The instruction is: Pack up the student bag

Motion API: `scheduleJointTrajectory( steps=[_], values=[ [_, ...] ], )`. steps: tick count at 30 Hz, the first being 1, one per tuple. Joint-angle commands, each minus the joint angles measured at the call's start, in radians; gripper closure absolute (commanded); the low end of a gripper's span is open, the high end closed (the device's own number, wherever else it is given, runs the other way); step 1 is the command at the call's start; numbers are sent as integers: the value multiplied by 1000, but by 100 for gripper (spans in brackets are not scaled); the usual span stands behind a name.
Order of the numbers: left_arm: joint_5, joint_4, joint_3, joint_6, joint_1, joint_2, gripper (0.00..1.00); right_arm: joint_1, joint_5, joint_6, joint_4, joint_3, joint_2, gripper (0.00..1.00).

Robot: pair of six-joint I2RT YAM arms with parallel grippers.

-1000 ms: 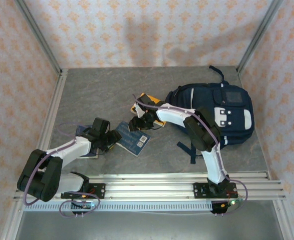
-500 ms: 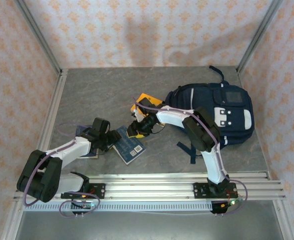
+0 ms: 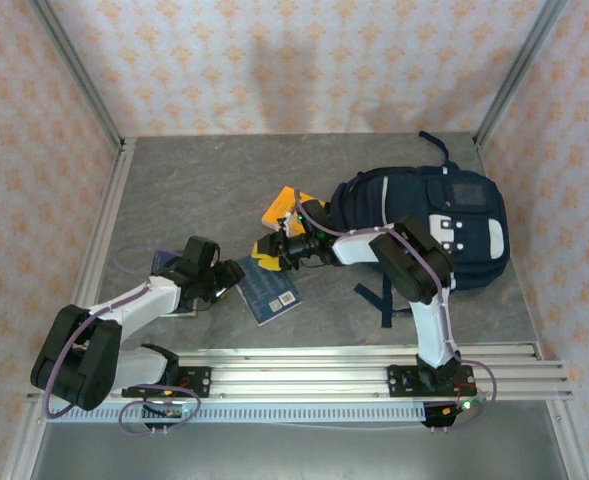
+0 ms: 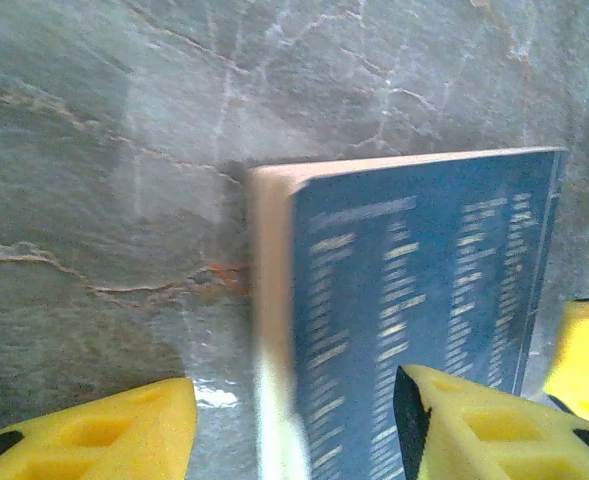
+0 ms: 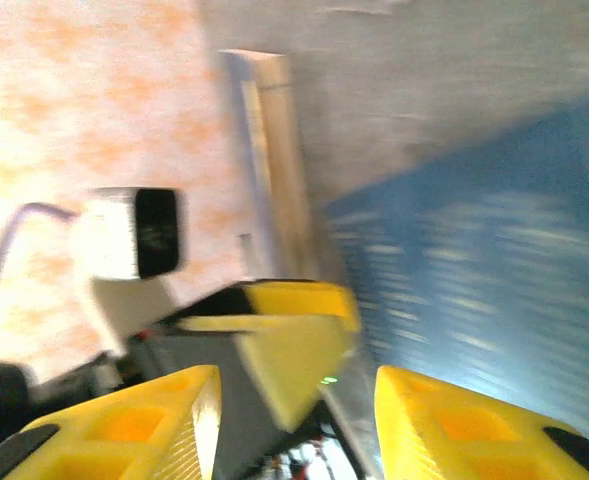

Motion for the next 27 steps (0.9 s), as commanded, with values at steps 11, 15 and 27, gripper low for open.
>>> scheduleJointTrajectory(
  steps=[11, 15, 27],
  values=[
    [19, -58, 16, 64, -4, -84, 45, 10, 565, -627, -911, 190, -128, 63],
    [51, -87, 60, 95, -24, -102, 48, 10, 611, -650, -960, 193, -130, 68],
    [48, -80, 98, 117, -73, -13, 58, 13, 591, -664, -979, 191, -111, 68]
  ],
)
